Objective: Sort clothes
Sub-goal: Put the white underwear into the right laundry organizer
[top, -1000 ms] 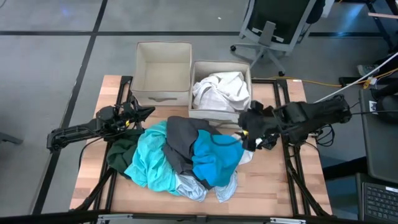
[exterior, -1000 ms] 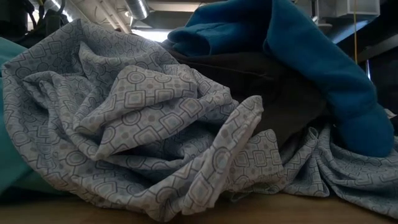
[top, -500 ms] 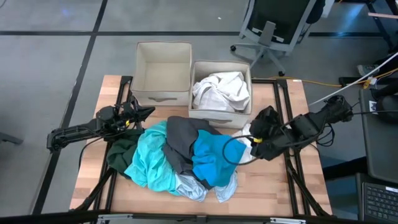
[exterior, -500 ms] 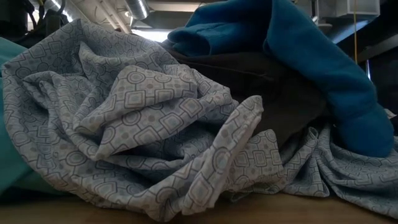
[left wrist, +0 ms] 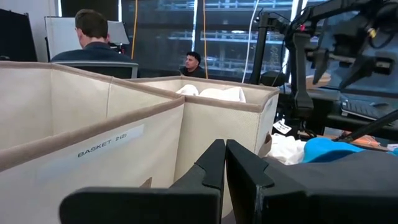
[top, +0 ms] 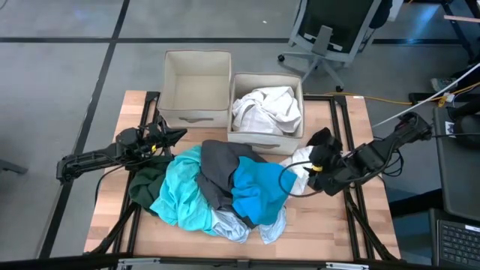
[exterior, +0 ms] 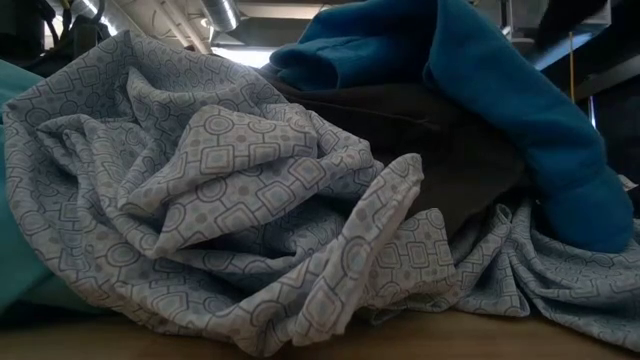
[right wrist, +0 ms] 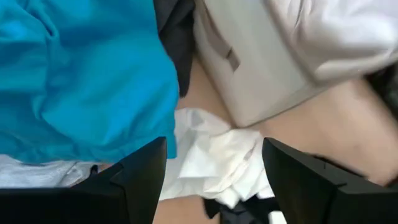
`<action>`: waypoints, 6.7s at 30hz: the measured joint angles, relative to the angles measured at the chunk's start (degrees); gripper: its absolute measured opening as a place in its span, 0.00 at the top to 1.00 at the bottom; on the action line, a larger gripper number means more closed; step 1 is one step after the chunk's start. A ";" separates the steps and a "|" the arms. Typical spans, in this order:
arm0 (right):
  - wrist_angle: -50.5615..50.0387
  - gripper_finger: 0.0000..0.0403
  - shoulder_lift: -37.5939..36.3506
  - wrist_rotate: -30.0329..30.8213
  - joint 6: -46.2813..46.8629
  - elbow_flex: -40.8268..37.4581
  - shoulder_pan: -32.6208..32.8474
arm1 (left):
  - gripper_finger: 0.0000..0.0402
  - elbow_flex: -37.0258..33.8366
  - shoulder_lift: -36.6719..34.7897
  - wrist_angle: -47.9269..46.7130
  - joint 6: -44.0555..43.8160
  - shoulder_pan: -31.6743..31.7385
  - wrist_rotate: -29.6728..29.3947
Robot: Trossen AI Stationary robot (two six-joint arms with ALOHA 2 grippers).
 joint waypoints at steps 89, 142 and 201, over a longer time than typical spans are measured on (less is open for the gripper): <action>38.39 0.93 10.12 -2.06 -12.67 -38.55 -0.07 | 0.99 -0.01 0.00 0.11 -0.43 0.00 -0.02; 3.07 0.95 3.36 24.24 -23.42 12.25 -6.69 | 0.99 -0.01 0.02 0.20 0.07 0.00 -0.02; 9.09 0.32 17.35 -5.60 -43.29 21.20 -42.78 | 0.99 -0.01 0.02 -1.31 4.35 0.02 -0.02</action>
